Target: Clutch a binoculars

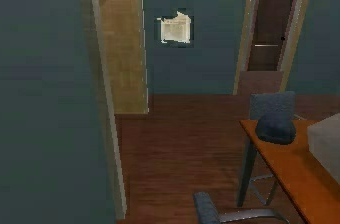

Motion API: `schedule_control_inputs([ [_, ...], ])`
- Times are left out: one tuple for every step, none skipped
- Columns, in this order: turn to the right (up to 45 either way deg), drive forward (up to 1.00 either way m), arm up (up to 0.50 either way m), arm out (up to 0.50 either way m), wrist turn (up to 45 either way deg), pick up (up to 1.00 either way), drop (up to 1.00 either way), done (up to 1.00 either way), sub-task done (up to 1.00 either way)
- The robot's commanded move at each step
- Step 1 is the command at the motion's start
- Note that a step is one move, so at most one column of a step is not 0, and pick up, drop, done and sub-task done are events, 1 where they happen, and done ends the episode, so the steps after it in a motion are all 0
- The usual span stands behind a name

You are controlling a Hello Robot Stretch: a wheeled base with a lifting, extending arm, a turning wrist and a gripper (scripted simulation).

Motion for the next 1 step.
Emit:
schedule_control_inputs([
  [0.0, 0.00, 0.10, 0.00, 0.0, 0.00, 0.00, 0.00, 0.00],
])
